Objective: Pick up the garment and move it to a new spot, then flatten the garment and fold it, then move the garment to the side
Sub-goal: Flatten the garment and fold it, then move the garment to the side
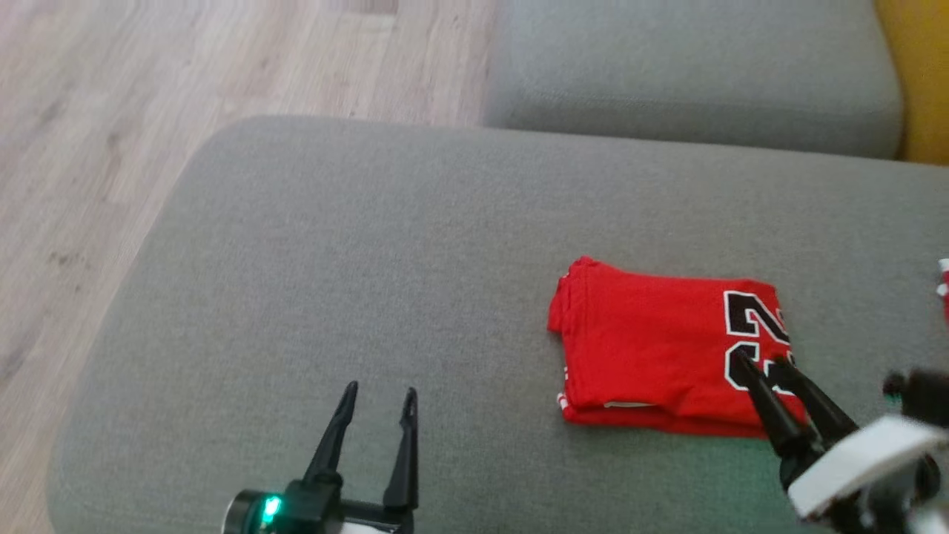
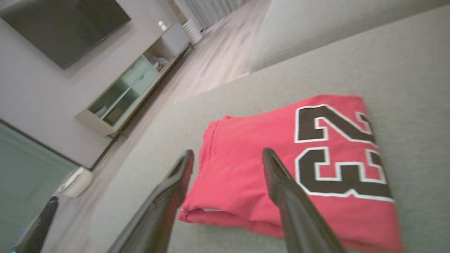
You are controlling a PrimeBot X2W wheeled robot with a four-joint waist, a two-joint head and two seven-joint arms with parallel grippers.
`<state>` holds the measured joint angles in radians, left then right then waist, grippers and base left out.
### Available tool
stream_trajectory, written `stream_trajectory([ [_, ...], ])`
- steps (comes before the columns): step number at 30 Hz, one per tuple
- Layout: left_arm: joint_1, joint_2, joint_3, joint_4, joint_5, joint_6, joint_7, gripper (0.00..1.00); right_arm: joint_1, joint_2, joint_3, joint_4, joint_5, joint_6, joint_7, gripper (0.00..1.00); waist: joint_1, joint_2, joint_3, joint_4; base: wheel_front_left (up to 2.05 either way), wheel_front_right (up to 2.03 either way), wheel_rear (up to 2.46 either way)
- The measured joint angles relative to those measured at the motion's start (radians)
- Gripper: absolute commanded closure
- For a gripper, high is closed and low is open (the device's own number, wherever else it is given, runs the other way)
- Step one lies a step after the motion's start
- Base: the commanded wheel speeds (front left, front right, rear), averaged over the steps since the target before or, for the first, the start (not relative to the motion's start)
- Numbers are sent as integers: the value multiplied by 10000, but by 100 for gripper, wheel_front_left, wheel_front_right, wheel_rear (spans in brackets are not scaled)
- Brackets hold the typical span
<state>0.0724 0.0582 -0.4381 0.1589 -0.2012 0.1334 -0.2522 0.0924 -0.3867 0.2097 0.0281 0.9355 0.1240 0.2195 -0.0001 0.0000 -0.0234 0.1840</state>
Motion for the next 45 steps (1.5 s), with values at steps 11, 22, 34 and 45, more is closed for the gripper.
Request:
stream_trajectory([
  [11, 785, 4, 882, 405, 119, -123, 0, 0, 641, 1622, -403, 3216, -5517, 0, -4660, 0, 0, 0, -905, -627, 0, 0, 0],
  [22, 1214, -4, 1450, 606, 276, -205, 0, 0, 1379, 2801, -1664, 2289, -7354, 0, -4675, 0, 0, 0, -1259, -1064, 0, 0, 0],
  [34, 1206, -4, 1576, 608, 278, -199, 0, 0, 1384, 2838, -1588, 2345, -7346, 0, -4675, 0, 1, 0, -1263, -1167, 0, 0, 0],
  [45, 1205, -4, 1616, 596, 424, -293, 0, 0, 1358, 2836, -1588, 2359, -7346, 0, -4675, 0, 1, 0, -1009, -1149, 0, 0, 0],
])
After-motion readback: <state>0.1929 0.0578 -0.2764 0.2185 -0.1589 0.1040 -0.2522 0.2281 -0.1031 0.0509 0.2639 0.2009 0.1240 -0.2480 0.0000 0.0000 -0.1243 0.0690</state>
